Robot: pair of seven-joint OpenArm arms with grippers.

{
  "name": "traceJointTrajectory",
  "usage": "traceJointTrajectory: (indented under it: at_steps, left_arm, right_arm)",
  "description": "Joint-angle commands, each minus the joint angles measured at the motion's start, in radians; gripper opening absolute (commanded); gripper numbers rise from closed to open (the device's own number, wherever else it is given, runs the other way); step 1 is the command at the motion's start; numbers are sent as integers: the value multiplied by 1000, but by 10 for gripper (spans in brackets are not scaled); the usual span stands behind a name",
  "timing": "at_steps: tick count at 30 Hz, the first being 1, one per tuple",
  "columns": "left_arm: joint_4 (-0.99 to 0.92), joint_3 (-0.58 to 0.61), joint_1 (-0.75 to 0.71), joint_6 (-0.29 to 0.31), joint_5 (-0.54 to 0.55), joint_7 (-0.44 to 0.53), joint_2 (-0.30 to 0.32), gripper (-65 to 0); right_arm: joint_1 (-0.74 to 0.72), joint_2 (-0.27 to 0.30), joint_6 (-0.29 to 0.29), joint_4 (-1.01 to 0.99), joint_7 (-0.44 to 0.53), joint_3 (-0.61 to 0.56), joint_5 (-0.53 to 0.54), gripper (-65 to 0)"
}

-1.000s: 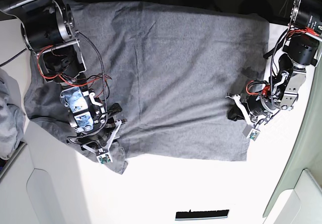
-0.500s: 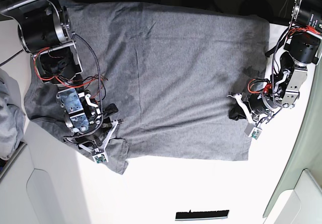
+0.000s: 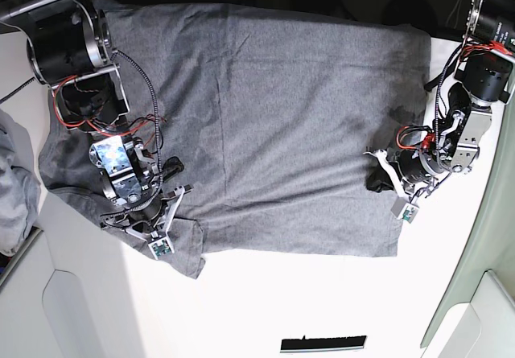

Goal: Layout the t-shirt on the table in an organized manner, then fold the t-shirt properly
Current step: 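Smooth the shirt hem with both grippers pressing on the cloth, then pinch the shirt edges with both grippers and pull them outward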

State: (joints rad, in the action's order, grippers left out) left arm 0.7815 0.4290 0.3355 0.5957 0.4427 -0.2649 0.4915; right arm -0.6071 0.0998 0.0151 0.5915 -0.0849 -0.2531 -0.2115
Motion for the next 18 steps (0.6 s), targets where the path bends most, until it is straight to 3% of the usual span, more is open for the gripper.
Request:
traceJointTrajectory:
  at_steps: [1,11,16,17,18]
  left_arm:
    - [-10,4,-12,-8,-58,-106,26,-650]
    - [-10,4,-35,0,-59,-105,75,-650]
    - [-10,5,-42,0,-59,-106,77,-650]
    - [-10,4,-42,0,-59,-106,76,-650]
    - [-10,5,-42,0,-59,-105,76,-650]
  right_arm:
    - [-36,9,-10,30,29,2,-10,-650]
    - [-104,127,-12,56,29,13,-6,-650]
    - [-118,192,-12,56,29,111,35,-650]
    - [-117,198,-12,56,29,143,60,-589]
    - [-116,203,-12,56,29,174,80,-480]
